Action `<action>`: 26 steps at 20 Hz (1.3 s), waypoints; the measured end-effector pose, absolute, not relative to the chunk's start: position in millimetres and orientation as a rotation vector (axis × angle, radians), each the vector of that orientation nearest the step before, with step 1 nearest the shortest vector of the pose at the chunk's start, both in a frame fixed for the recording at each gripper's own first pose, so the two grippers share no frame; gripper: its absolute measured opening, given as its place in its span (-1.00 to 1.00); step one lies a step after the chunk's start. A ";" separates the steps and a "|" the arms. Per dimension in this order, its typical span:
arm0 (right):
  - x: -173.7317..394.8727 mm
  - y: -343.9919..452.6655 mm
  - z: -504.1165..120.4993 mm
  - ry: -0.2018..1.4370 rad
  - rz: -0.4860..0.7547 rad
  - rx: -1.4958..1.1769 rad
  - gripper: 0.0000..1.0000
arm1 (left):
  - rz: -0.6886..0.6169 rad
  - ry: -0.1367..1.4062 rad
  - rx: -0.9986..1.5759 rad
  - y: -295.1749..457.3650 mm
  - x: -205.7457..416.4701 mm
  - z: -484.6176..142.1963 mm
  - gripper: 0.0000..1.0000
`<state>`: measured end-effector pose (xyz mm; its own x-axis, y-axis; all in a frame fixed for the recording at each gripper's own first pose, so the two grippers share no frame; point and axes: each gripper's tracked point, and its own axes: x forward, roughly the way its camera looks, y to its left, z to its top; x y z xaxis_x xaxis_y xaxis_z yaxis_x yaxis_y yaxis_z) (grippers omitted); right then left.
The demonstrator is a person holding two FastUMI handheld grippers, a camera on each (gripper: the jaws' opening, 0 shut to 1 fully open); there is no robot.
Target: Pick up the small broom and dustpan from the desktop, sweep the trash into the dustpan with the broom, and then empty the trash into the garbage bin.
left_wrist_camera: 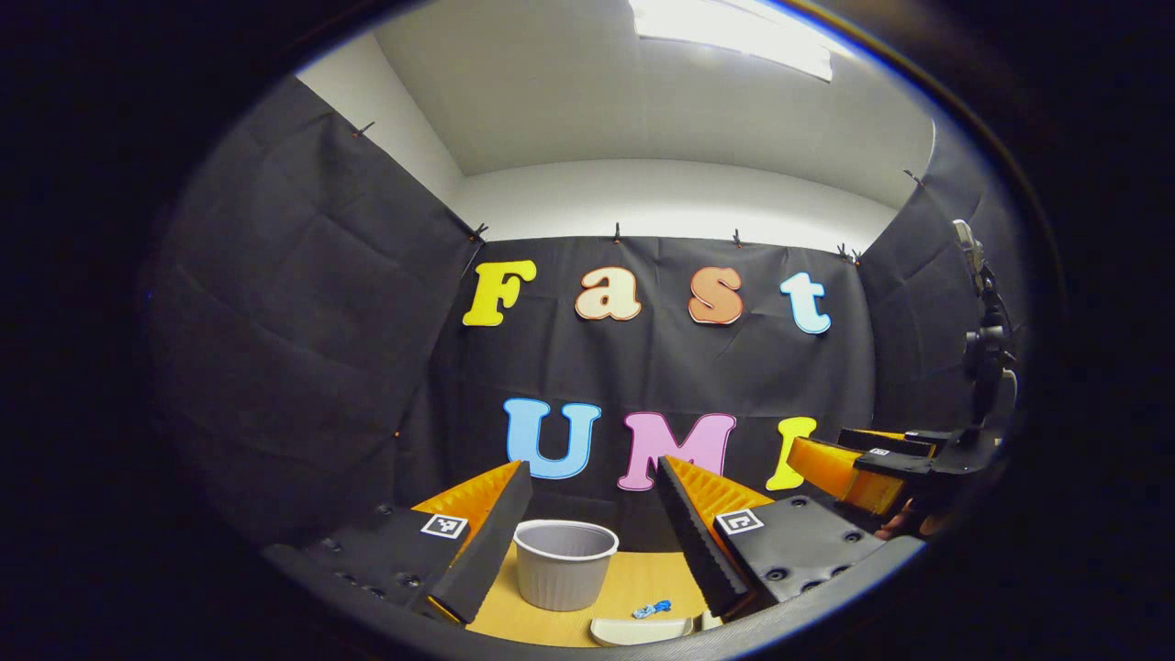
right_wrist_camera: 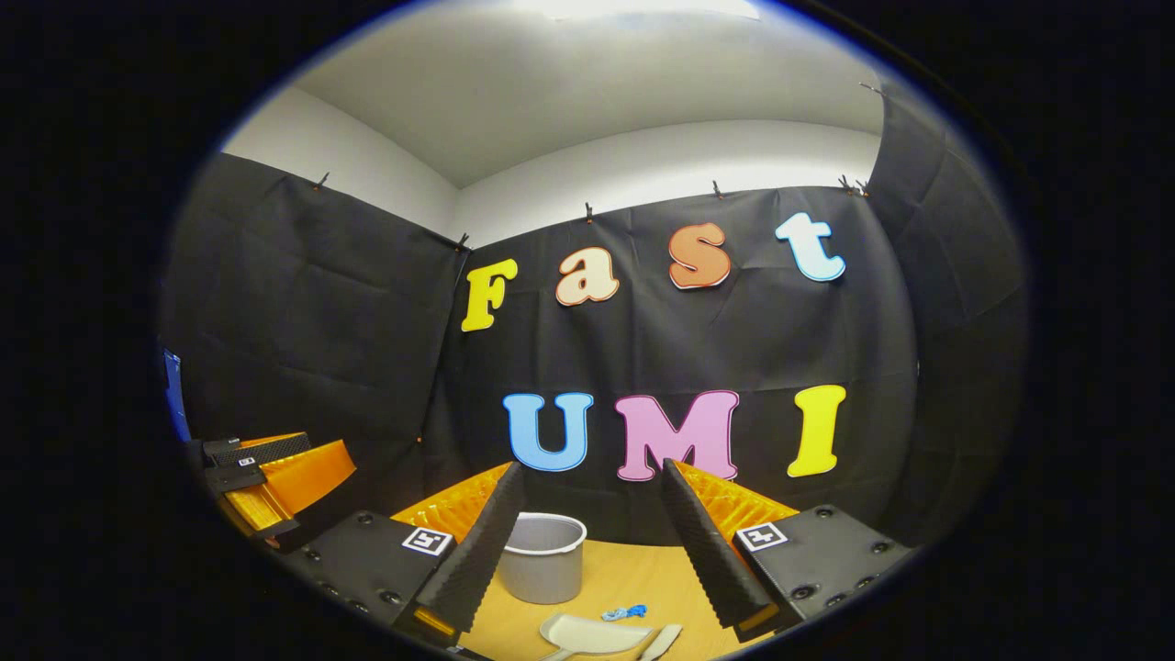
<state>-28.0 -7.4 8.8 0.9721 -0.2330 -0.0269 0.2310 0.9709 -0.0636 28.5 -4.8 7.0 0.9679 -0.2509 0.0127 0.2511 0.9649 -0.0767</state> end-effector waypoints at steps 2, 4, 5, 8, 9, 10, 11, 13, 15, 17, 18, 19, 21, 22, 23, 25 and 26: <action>-27.4 -8.4 8.9 0.030 -0.240 -0.059 0.92 | -0.269 0.009 -0.081 -9.0 31.5 2.8 0.60; -25.9 -7.0 7.5 0.025 -0.241 -0.063 0.92 | -0.279 0.015 -0.078 -11.6 34.1 1.7 0.66; -24.3 -6.2 5.2 0.026 -0.238 -0.063 0.92 | -0.281 0.016 -0.074 -12.0 35.3 1.8 0.66; -17.8 -3.9 0.6 0.029 -0.228 -0.054 0.83 | -0.281 0.005 -0.070 -13.6 37.2 6.3 0.66; -15.2 -3.0 -0.5 0.030 -0.223 -0.049 0.83 | -0.282 0.005 -0.065 -14.8 37.0 5.3 0.66; -11.9 -1.4 -1.6 0.033 -0.217 -0.047 0.83 | -0.277 0.006 -0.054 -14.0 37.0 5.4 0.61; -7.9 -0.9 -3.2 0.035 -0.209 -0.046 0.83 | -0.269 0.002 -0.042 -12.2 36.8 6.1 0.66; -2.6 -0.4 -5.0 0.036 -0.199 -0.044 0.83 | -0.269 -0.005 -0.033 -15.0 38.0 7.8 0.66; 0.7 0.9 -5.5 0.036 -0.187 -0.043 0.83 | -0.263 0.000 -0.037 -17.2 40.6 6.2 0.67; 2.9 -2.5 -5.8 0.034 -0.184 -0.053 0.83 | -0.258 0.002 -0.038 -17.2 42.8 4.3 0.66; 4.0 -4.0 -6.3 0.034 -0.184 -0.053 0.83 | -0.256 0.001 -0.035 -17.3 43.6 4.5 0.66; 5.0 -5.6 -7.5 0.036 -0.186 -0.051 0.92 | -0.254 0.001 -0.032 -18.4 44.4 3.5 0.66; 6.6 -6.9 -10.3 0.043 -0.186 -0.048 0.92 | -0.255 -0.003 -0.032 -19.9 45.8 4.6 0.66; 7.9 -7.3 -10.3 0.043 -0.185 -0.049 0.82 | -0.256 -0.006 -0.034 -21.3 48.2 5.1 0.66; 9.1 -7.9 -9.4 0.042 -0.184 -0.051 0.83 | -0.257 -0.006 -0.034 -21.4 48.0 4.8 0.66; 8.9 -8.8 -9.6 0.037 -0.184 -0.054 0.83 | -0.259 -0.001 -0.030 -22.7 49.0 2.7 0.66; 9.1 -8.3 -9.7 0.037 -0.183 -0.054 0.82 | -0.259 0.000 -0.029 -23.4 50.2 2.3 0.66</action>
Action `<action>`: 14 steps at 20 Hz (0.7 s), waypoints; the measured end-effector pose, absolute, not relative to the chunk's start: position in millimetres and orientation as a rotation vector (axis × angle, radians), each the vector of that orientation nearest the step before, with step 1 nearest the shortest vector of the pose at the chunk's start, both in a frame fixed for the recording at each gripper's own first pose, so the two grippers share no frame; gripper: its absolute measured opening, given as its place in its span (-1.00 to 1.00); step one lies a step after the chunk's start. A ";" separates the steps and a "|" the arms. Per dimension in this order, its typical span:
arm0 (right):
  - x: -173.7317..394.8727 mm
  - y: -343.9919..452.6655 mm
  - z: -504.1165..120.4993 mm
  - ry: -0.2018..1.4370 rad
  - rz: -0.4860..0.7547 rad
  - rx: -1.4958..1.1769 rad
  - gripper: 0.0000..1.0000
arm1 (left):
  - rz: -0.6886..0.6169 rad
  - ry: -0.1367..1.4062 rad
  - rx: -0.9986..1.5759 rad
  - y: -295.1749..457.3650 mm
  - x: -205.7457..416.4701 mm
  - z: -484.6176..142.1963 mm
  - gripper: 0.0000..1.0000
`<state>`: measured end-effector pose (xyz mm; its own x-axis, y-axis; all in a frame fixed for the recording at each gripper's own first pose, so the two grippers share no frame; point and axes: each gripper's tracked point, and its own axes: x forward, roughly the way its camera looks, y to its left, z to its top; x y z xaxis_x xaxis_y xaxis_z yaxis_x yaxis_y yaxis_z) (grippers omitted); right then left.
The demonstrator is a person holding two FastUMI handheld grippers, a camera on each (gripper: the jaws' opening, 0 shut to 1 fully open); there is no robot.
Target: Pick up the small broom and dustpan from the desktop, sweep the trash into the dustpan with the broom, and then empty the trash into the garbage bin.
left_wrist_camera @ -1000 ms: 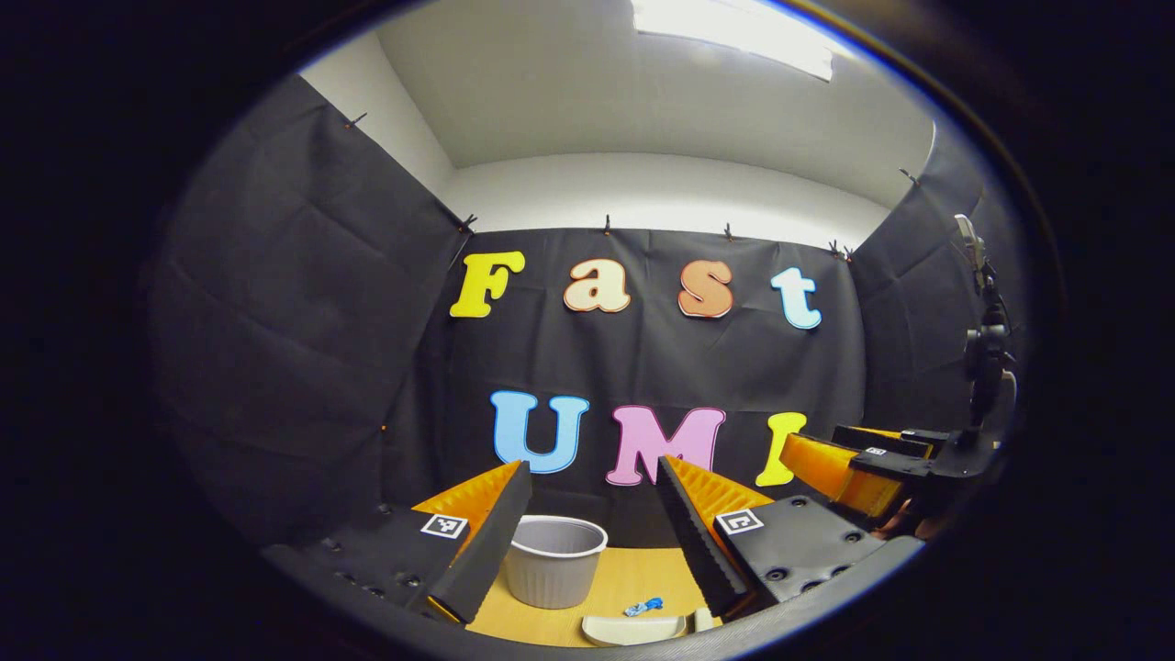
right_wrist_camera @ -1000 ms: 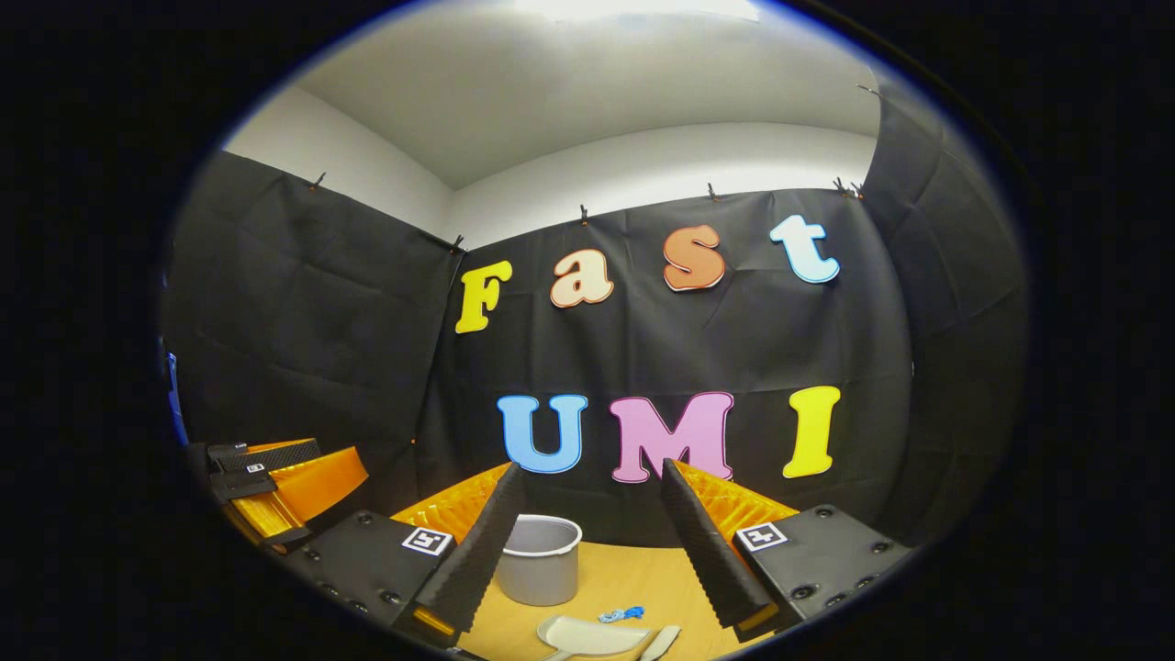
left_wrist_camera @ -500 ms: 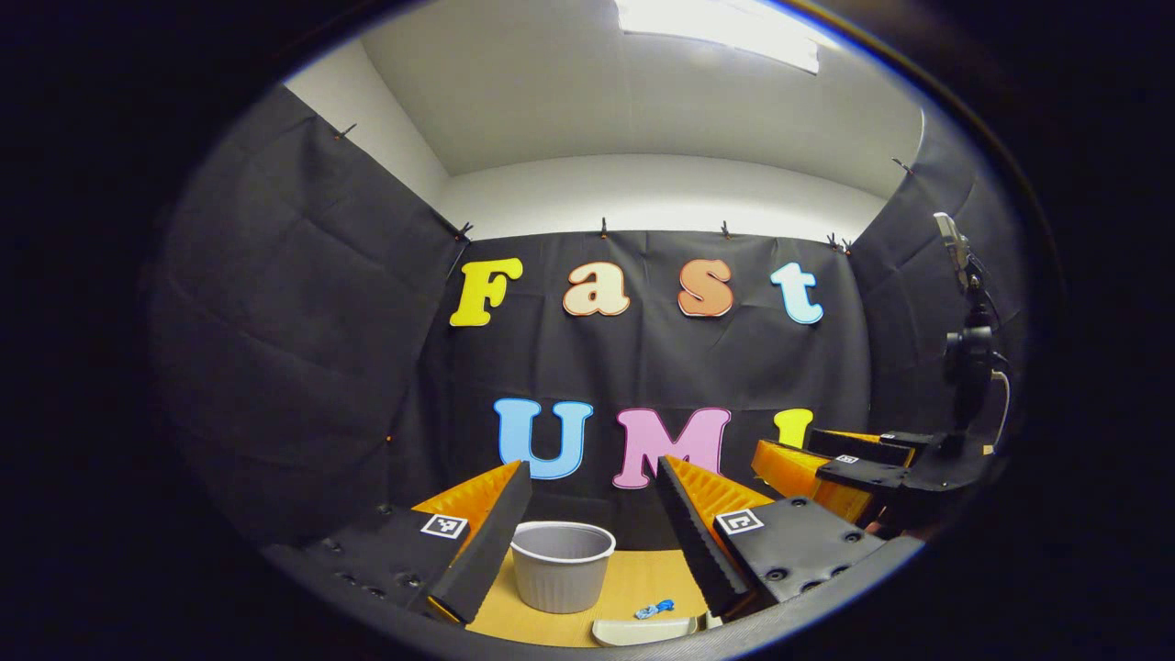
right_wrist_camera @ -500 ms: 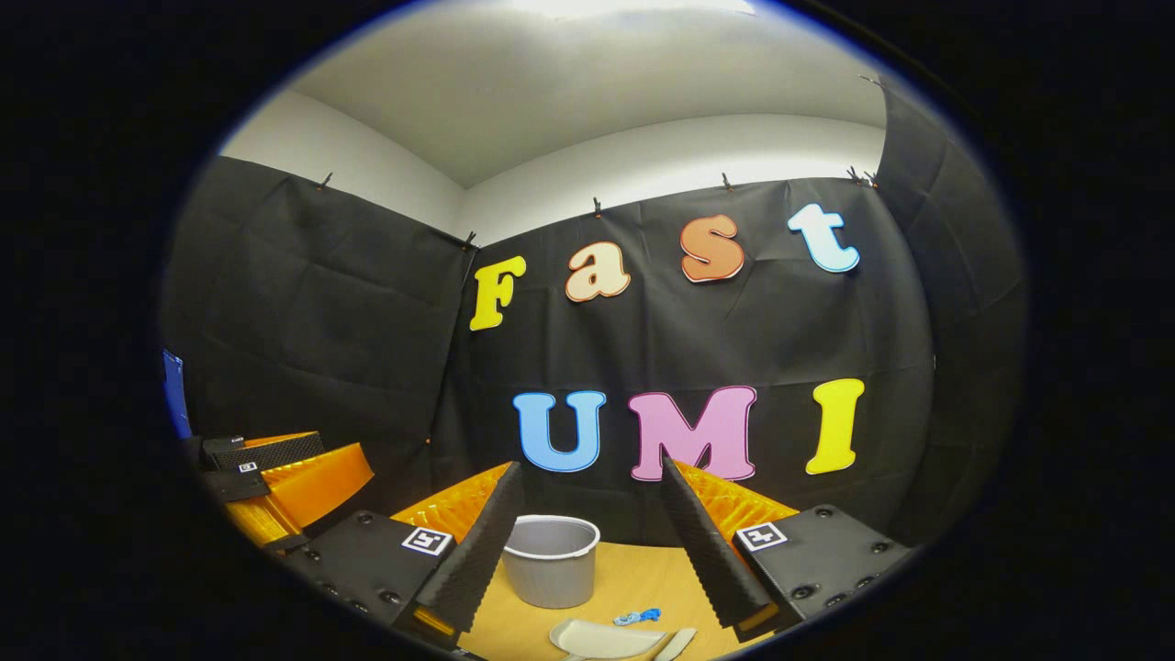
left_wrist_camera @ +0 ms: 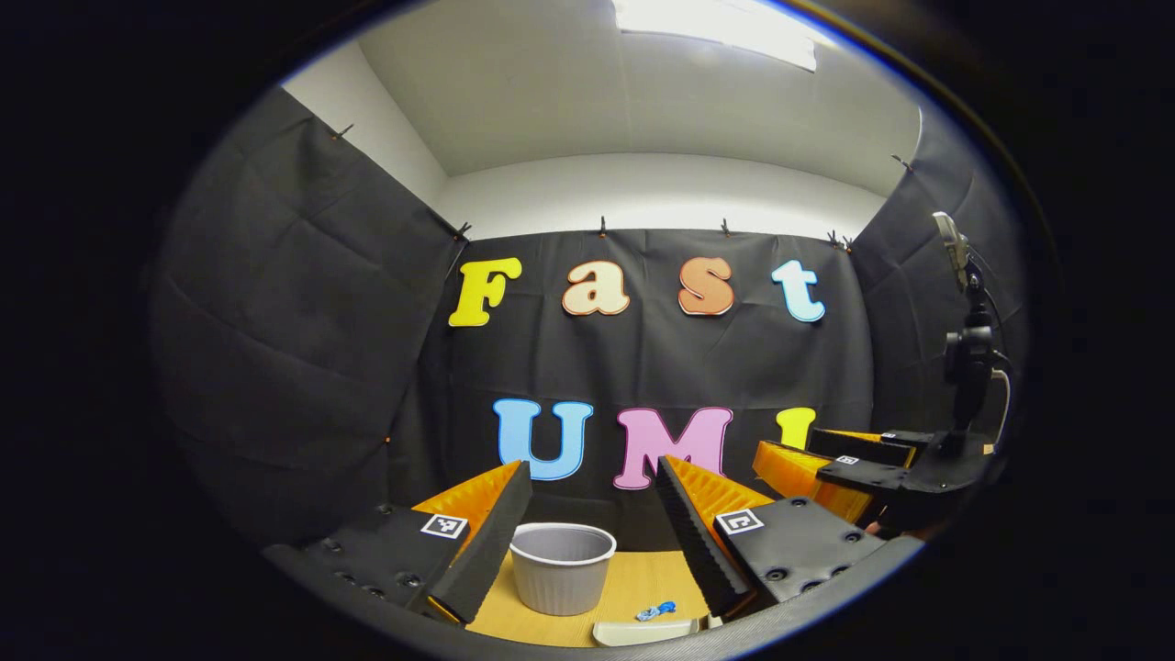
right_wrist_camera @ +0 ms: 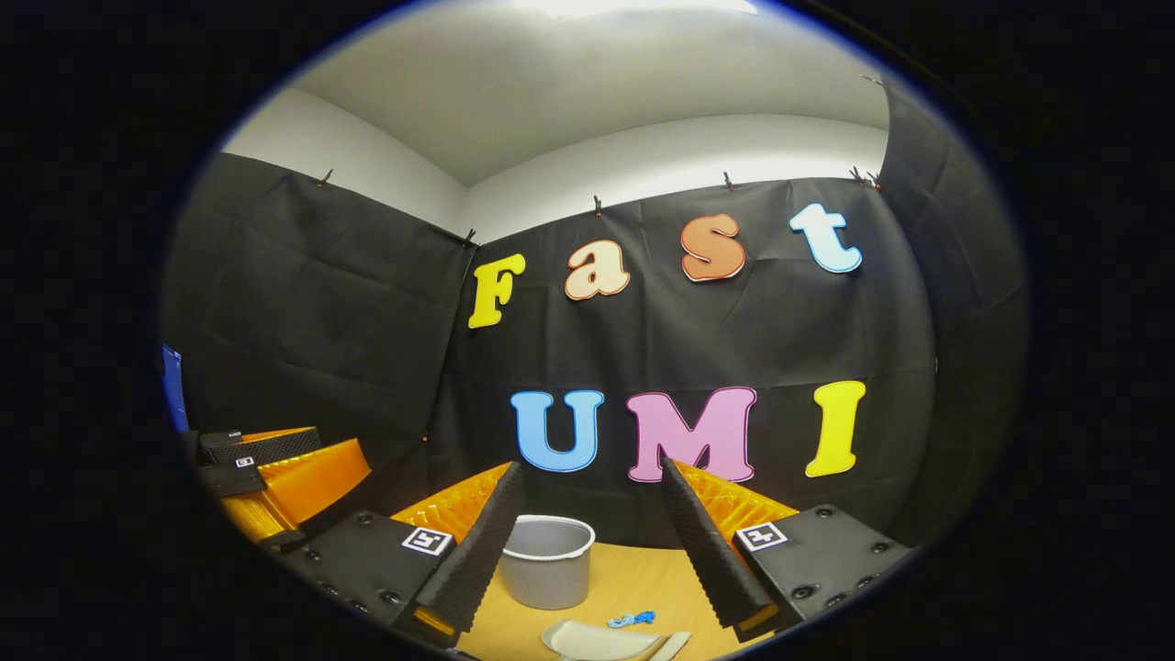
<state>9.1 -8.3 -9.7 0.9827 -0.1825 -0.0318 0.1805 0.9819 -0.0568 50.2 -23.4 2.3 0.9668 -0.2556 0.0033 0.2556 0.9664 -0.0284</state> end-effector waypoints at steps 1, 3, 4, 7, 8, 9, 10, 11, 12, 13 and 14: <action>9.8 -8.5 -9.6 0.036 -0.183 -0.054 0.82 | -0.258 0.000 -0.029 -23.5 50.3 2.3 0.66; 9.3 -9.4 -12.2 0.040 -0.184 -0.053 0.83 | -0.258 -0.002 -0.031 -23.8 50.7 2.1 0.66; 9.2 -9.4 -12.2 0.040 -0.183 -0.053 0.83 | -0.256 -0.001 -0.028 -23.3 51.1 1.9 0.66; 8.4 -10.1 -11.8 0.038 -0.184 -0.055 0.83 | -0.257 0.001 -0.022 -23.7 50.5 -0.1 0.66; 8.3 -9.3 -12.6 0.039 -0.183 -0.055 0.83 | -0.260 0.003 -0.022 -24.3 50.4 -0.7 0.66; 7.8 -9.3 -13.2 0.040 -0.185 -0.057 0.83 | -0.263 0.004 -0.023 -25.1 50.9 -2.1 0.66; 6.2 -9.9 -13.2 0.038 -0.189 -0.059 0.92 | -0.267 0.005 -0.022 -26.7 51.6 -2.4 0.66; 5.3 -9.7 -12.4 0.035 -0.192 -0.061 0.83 | -0.272 0.006 -0.020 -27.0 50.7 -3.7 0.66; 5.8 -9.8 -12.4 0.035 -0.194 -0.061 0.83 | -0.277 0.010 -0.016 -28.5 51.3 -4.5 0.66; 6.7 -9.7 -12.6 0.036 -0.196 -0.060 0.92 | -0.279 0.013 -0.011 -27.9 50.3 -6.4 0.66; 5.0 -9.0 -12.0 0.037 -0.196 -0.062 0.83 | -0.280 0.015 -0.011 -28.0 50.7 -7.3 0.66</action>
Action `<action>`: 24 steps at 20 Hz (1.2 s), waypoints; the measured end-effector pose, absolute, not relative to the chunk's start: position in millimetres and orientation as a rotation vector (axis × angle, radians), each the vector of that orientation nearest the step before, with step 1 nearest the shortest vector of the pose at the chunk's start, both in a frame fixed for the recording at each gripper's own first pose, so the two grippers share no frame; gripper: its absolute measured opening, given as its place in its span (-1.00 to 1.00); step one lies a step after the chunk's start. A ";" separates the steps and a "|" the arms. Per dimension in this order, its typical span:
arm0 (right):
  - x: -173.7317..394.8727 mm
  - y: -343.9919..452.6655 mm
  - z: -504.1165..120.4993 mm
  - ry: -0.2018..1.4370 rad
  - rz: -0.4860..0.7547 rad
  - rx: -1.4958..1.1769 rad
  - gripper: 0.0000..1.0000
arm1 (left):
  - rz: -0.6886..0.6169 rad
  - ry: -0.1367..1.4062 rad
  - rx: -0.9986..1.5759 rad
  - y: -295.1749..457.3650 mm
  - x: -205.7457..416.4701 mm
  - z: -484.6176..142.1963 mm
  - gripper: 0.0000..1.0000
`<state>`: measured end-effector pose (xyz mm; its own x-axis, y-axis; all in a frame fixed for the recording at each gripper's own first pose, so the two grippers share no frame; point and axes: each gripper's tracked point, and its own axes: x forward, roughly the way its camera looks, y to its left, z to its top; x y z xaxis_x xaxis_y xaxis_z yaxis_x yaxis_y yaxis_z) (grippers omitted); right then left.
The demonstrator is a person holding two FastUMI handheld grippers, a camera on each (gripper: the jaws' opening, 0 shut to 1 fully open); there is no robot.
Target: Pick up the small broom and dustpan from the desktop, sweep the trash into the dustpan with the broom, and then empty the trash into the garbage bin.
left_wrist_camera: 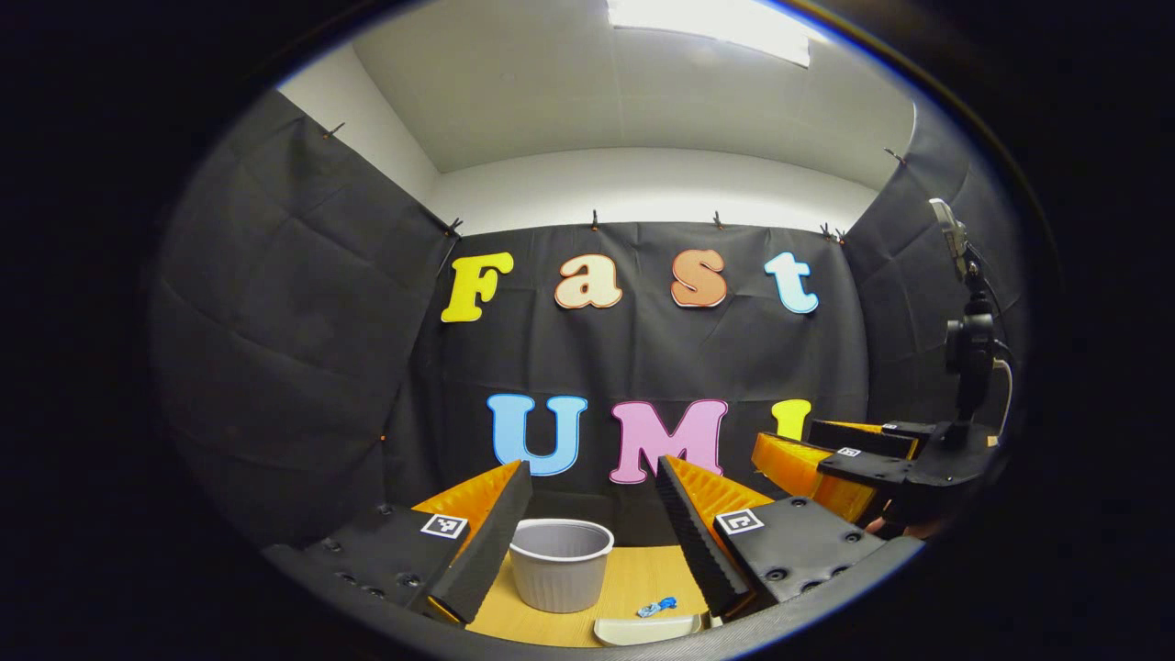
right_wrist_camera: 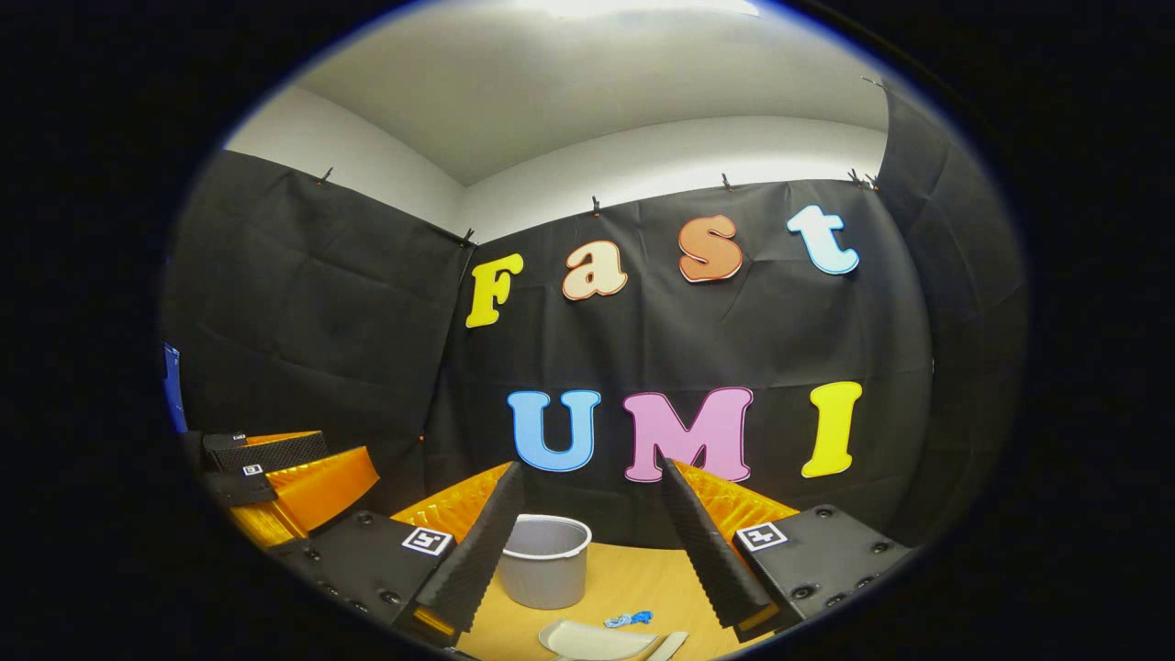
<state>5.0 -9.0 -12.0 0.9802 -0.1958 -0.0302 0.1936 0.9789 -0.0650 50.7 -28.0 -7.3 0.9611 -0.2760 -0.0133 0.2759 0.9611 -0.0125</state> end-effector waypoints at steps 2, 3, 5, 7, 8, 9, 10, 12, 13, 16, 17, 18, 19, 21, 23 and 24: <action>2.1 -10.2 -5.7 0.020 -0.207 -0.079 0.92 | -0.295 0.018 -0.024 -31.6 48.6 -8.9 0.66; 1.0 -11.3 -4.1 0.014 -0.213 -0.086 0.83 | -0.306 0.023 -0.029 -32.8 49.1 -10.2 0.67; -0.9 -11.9 -6.6 0.014 -0.220 -0.090 0.92 | -0.318 0.037 -0.018 -33.9 52.3 -14.8 0.60; -0.6 -14.2 -7.8 0.022 -0.233 -0.089 0.92 | -0.324 0.036 -0.010 -33.2 52.1 -15.8 0.66; -2.5 -16.6 -7.0 0.019 -0.244 -0.092 0.92 | -0.329 0.034 -0.014 -33.6 51.9 -15.7 0.67; -3.7 -19.0 -4.6 0.014 -0.255 -0.096 0.92 | -0.337 0.036 -0.017 -34.7 51.4 -19.1 0.66; -4.9 -20.2 -4.0 0.012 -0.264 -0.102 0.92 | -0.345 0.044 -0.018 -35.4 52.0 -22.6 0.61; -7.9 -20.4 -9.4 0.017 -0.278 -0.116 0.92 | -0.359 0.065 -0.017 -36.1 52.5 -30.4 0.67; -9.9 -21.7 -11.9 0.022 -0.285 -0.118 0.82 | -0.366 0.075 -0.019 -34.8 52.0 -35.1 0.61; -16.4 -32.1 -15.8 0.030 -0.324 -0.128 0.92 | -0.393 0.103 -0.036 -41.3 56.5 -46.6 0.66; -19.9 -36.6 -18.1 0.036 -0.338 -0.135 0.92 | -0.406 0.122 -0.035 -44.7 55.7 -54.8 0.64; -22.5 -40.3 -20.8 0.043 -0.350 -0.140 0.92 | -0.414 0.139 -0.027 -46.7 57.3 -60.2 0.62; -24.4 -44.6 -24.2 0.051 -0.362 -0.146 0.92 | -0.422 0.151 -0.018 -49.0 58.4 -65.3 0.61; -29.2 -53.2 -28.7 0.062 -0.391 -0.153 0.92 | -0.440 0.165 -0.003 -57.1 60.4 -71.3 0.61; -32.3 -58.8 -34.7 0.072 -0.410 -0.156 0.92 | -0.473 0.178 0.008 -69.9 60.8 -77.5 0.67; -33.9 -61.6 -37.9 0.080 -0.419 -0.161 0.92 | -0.486 0.178 0.015 -74.0 61.9 -77.9 0.61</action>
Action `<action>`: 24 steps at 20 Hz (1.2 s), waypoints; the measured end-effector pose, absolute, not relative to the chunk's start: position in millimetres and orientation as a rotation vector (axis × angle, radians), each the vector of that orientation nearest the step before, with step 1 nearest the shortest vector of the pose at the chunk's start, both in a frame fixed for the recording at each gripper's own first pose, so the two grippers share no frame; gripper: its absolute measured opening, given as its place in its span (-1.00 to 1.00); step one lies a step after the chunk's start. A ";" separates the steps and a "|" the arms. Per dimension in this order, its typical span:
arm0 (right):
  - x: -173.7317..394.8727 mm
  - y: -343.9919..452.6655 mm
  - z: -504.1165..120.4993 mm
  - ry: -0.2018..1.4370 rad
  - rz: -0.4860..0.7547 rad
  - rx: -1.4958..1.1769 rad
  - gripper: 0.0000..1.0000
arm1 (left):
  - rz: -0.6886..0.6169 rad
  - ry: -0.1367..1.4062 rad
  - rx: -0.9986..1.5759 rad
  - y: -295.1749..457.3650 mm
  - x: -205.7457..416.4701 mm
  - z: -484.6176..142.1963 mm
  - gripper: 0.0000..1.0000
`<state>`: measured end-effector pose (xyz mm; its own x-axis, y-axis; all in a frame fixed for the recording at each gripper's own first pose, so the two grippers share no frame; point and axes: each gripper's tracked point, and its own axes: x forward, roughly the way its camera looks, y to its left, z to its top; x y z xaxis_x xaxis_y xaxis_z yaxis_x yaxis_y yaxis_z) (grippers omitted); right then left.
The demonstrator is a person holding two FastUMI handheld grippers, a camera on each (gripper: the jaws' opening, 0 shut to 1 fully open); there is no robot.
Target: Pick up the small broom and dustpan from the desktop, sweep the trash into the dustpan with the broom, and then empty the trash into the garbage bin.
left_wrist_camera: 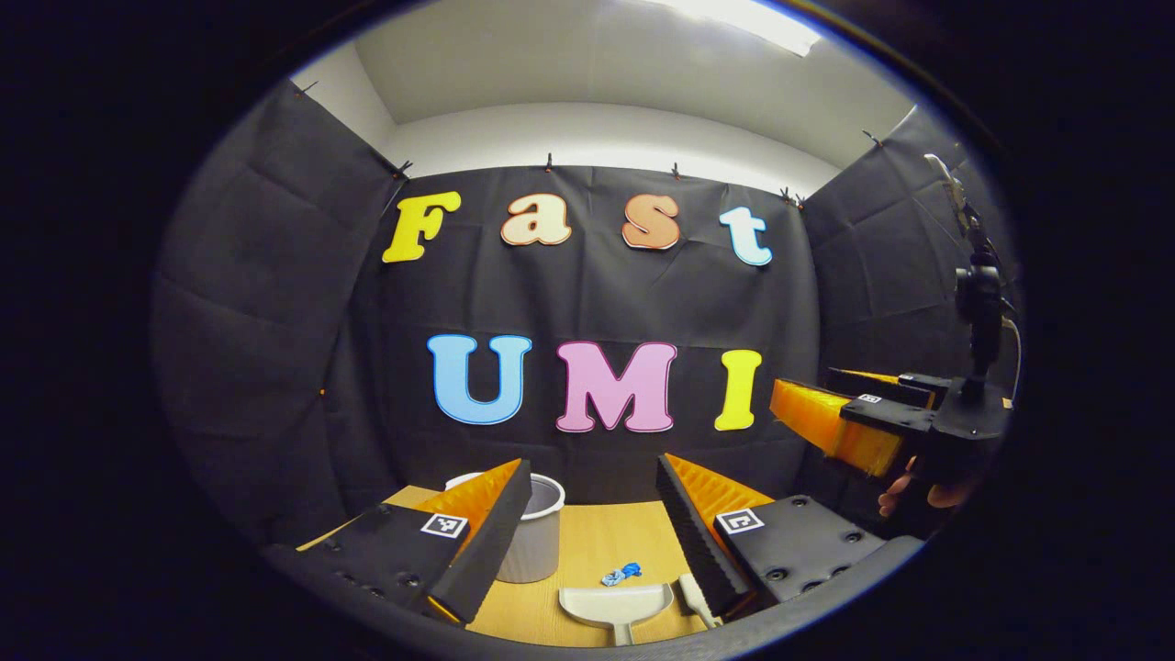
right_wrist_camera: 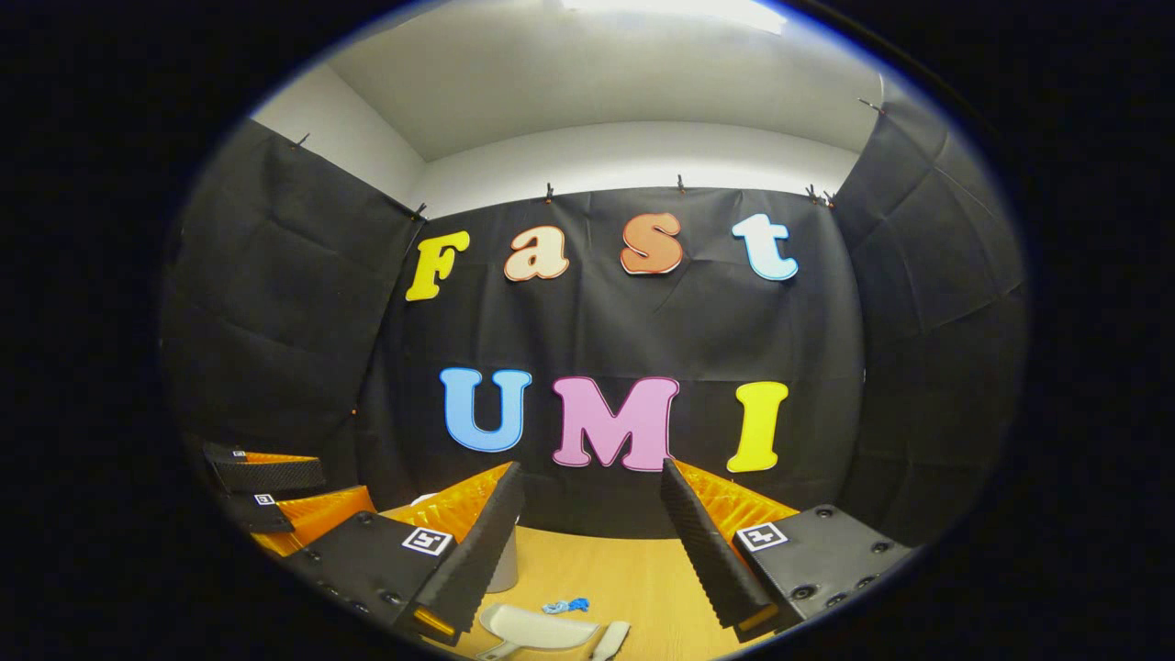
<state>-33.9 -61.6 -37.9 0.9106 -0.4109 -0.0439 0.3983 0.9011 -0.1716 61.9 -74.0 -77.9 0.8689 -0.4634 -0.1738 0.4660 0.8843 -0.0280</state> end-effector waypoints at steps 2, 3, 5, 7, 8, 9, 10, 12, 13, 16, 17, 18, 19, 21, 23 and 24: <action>-37.8 -66.0 -42.8 0.095 -0.433 -0.168 0.92 | -0.510 0.186 0.027 -82.5 62.1 -82.4 0.61; -37.3 -69.3 -45.2 0.102 -0.441 -0.169 0.92 | -0.526 0.191 0.028 -87.4 62.9 -84.6 0.60; -40.6 -73.8 -49.2 0.115 -0.455 -0.169 0.92 | -0.546 0.216 0.032 -95.8 62.1 -93.1 0.61; -42.2 -77.4 -54.1 0.129 -0.464 -0.161 0.92 | -0.558 0.238 0.044 -101.1 64.2 -97.6 0.61; -42.9 -78.6 -56.5 0.135 -0.469 -0.157 0.83 | -0.553 0.251 0.060 -101.1 66.6 -100.7 0.62; -42.1 -79.5 -59.4 0.144 -0.472 -0.153 0.92 | -0.543 0.262 0.077 -99.2 69.0 -103.3 0.66; -42.3 -80.1 -63.9 0.155 -0.472 -0.147 0.92 | -0.540 0.279 0.088 -100.5 70.6 -107.6 0.60; -41.6 -81.1 -70.2 0.174 -0.474 -0.132 0.83 | -0.541 0.307 0.078 -103.2 70.9 -114.6 0.62; -40.7 -80.3 -75.0 0.188 -0.472 -0.119 0.83 | -0.541 0.331 0.063 -104.7 71.2 -119.5 0.61; -38.7 -84.0 -99.6 0.248 -0.472 -0.081 0.92 | -0.542 0.449 0.036 -106.9 67.9 -145.7 0.61; -37.7 -84.7 -112.8 0.282 -0.468 -0.056 0.83 | -0.537 0.506 0.034 -106.8 67.1 -158.5 0.62; -34.9 -85.9 -128.1 0.333 -0.462 -0.024 0.92 | -0.532 0.578 0.029 -107.0 65.8 -177.2 0.61; -35.0 -87.7 -149.3 0.404 -0.460 0.019 0.92 | -0.542 0.656 0.011 -109.7 61.9 -194.5 0.62; -37.2 -92.9 -190.1 0.538 -0.455 0.135 0.93 | -0.555 0.831 -0.050 -116.3 52.0 -229.2 0.62; -48.7 -98.2 -233.2 0.681 -0.462 0.262 0.92 | -0.531 1.034 -0.115 -116.5 43.8 -264.4 0.61; -56.3 -103.7 -257.2 0.745 -0.475 0.314 0.93 | -0.527 1.124 -0.111 -116.9 41.7 -277.2 0.67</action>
